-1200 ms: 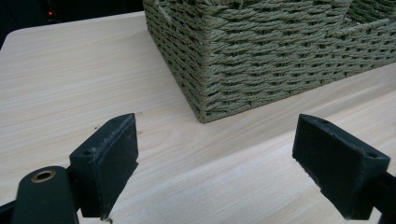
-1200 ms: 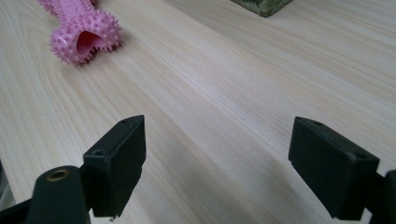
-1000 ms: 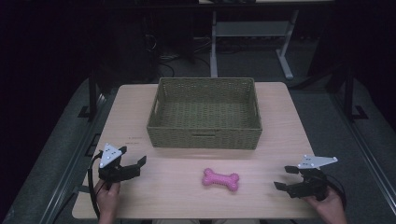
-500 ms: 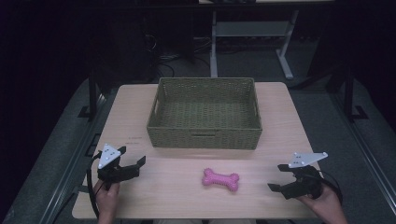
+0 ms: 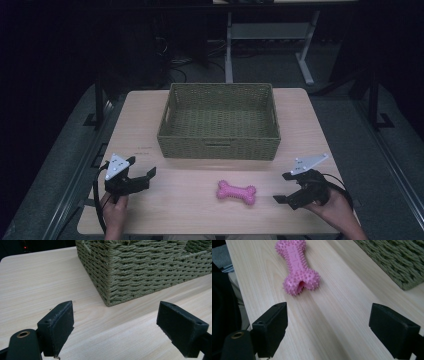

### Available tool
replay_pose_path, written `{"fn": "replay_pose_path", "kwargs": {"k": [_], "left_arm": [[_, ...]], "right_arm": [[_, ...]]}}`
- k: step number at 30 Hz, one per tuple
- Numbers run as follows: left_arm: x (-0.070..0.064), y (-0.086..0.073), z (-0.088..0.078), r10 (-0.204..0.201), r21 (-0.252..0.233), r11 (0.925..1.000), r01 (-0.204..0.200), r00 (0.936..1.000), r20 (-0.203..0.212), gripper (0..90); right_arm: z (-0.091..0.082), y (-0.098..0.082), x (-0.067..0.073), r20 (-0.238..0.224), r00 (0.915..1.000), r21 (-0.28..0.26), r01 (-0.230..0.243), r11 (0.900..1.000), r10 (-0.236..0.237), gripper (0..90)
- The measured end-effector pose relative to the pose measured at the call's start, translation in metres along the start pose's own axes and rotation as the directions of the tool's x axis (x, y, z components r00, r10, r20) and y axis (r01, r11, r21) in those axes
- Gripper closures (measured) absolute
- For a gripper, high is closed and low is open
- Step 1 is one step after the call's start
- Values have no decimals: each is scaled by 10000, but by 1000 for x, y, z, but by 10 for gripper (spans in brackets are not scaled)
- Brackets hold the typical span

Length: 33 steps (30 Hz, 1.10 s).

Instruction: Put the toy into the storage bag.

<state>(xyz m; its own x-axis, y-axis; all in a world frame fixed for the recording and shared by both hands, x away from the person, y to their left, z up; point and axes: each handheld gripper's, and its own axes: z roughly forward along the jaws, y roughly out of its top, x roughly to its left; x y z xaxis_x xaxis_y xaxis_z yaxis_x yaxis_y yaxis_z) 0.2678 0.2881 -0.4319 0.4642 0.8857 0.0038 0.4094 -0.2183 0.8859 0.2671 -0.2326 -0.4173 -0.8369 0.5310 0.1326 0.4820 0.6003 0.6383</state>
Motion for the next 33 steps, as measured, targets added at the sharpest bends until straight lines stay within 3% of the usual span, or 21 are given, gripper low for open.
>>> {"fn": "replay_pose_path", "kwargs": {"k": [13,19,23,33], "left_arm": [[1,0,-1,-75,-69,9999,75,10000,-18,138],[1,0,-1,-48,-60,10000,48,10000,-34,139],[1,0,-1,-67,-85,9999,67,10000,-9,139],[1,1,-1,-52,-103,9999,52,10000,0,138]], "right_arm": [[22,36,7,-523,9957,727,805,9941,-768,149],[37,53,11,-916,9873,1191,1401,9829,-1296,149],[42,59,11,-1075,9861,1237,1393,9825,-1263,150],[61,76,22,-1482,9739,1589,1947,9679,-1716,155]]}}
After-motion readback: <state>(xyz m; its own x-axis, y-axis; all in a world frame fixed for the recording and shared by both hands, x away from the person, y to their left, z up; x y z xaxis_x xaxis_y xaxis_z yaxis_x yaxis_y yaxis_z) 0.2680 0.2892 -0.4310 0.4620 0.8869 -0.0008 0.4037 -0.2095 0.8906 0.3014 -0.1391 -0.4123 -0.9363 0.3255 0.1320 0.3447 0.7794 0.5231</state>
